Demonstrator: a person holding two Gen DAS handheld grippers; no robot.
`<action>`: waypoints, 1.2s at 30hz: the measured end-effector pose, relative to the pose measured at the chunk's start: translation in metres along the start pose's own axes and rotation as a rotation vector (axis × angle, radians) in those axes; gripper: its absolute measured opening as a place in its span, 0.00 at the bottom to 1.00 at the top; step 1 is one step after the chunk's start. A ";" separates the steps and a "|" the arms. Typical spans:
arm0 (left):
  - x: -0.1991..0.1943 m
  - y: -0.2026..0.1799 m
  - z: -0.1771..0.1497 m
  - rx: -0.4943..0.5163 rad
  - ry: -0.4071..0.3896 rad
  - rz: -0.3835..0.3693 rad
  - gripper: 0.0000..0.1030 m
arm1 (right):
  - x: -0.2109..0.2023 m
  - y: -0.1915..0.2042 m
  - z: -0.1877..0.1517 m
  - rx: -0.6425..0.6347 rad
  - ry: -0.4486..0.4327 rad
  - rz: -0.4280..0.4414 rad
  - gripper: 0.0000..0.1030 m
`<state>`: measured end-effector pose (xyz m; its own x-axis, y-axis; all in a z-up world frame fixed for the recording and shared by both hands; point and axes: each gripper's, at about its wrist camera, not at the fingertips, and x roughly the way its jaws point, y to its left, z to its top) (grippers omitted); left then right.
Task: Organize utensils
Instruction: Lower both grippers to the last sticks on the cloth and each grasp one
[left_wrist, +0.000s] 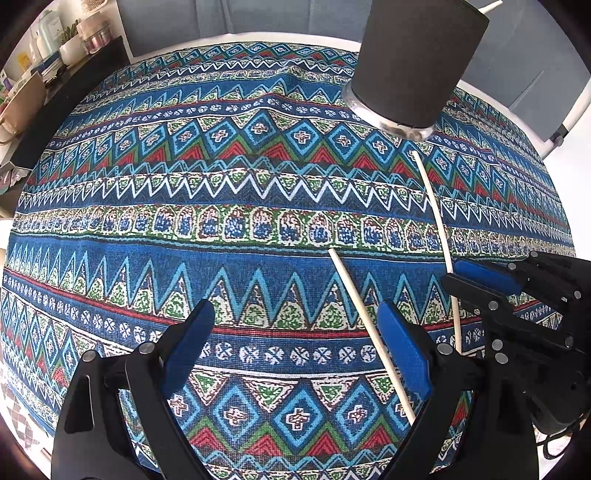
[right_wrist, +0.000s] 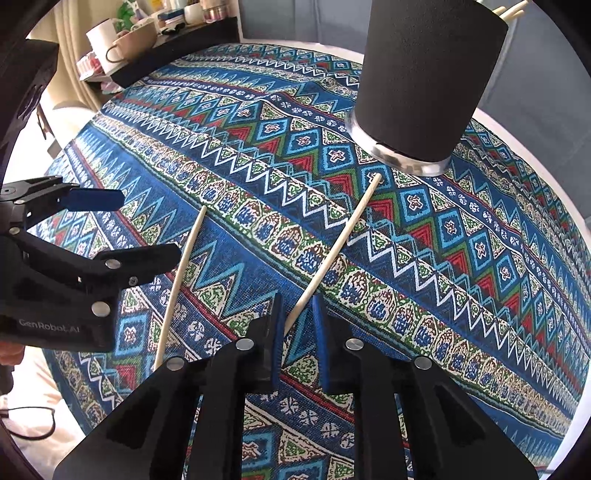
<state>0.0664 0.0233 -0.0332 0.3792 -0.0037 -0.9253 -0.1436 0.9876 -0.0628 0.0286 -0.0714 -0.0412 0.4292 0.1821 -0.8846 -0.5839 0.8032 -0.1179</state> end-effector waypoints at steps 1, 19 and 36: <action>0.002 -0.004 0.000 0.007 0.015 -0.004 0.85 | -0.001 -0.001 -0.002 0.006 -0.007 -0.008 0.09; 0.000 -0.033 -0.022 0.223 -0.101 -0.019 0.42 | -0.015 -0.036 -0.028 0.088 -0.046 0.006 0.05; -0.008 0.030 -0.014 0.171 -0.038 -0.150 0.04 | -0.033 -0.060 -0.043 0.187 -0.124 0.075 0.05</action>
<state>0.0463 0.0505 -0.0330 0.4197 -0.1501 -0.8952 0.0726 0.9886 -0.1317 0.0198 -0.1502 -0.0239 0.4778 0.3042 -0.8241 -0.4845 0.8738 0.0416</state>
